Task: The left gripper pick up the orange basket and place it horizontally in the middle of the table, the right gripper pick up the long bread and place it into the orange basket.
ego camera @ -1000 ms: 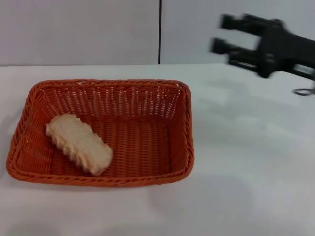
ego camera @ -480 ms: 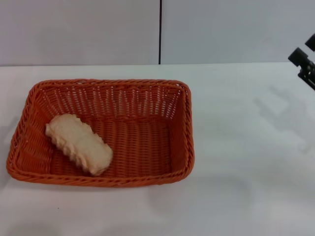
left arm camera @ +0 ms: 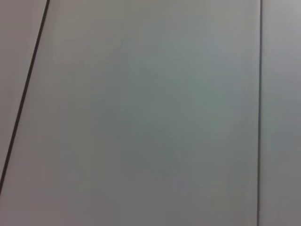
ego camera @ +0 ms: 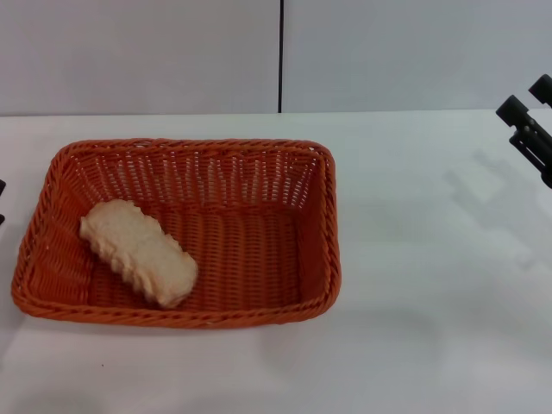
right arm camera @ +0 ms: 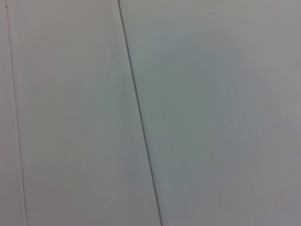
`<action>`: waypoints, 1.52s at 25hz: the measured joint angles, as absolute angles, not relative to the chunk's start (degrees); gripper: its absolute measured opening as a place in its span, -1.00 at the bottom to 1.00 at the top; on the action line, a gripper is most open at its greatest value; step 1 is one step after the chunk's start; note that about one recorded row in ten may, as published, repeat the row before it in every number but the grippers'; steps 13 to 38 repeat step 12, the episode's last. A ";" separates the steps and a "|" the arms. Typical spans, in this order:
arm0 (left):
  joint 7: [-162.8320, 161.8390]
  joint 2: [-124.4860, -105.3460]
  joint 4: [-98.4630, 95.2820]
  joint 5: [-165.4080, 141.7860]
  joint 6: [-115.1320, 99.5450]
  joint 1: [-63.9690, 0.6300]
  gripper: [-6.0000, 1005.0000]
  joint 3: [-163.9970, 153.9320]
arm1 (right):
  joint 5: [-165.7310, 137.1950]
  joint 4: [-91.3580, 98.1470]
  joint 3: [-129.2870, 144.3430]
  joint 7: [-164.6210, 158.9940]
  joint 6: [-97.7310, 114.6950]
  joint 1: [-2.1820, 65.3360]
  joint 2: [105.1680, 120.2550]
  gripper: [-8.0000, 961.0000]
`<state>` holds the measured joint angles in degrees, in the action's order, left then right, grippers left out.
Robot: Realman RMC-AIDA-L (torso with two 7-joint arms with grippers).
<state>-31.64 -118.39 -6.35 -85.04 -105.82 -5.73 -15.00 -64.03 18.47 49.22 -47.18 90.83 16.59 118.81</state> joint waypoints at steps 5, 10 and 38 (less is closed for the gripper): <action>-28.08 -118.43 -3.99 -85.07 -105.39 -5.66 0.63 -14.97 | -64.29 17.92 49.22 -47.15 90.54 17.62 118.83 0.33; -27.81 -118.38 -3.73 -85.11 -105.41 -5.49 0.62 -15.04 | -64.33 17.83 49.37 -47.13 89.99 18.12 118.98 0.33; -27.81 -118.33 -3.72 -85.12 -105.39 -5.47 0.62 -15.02 | -64.23 17.73 49.29 -47.12 89.99 18.22 119.06 0.33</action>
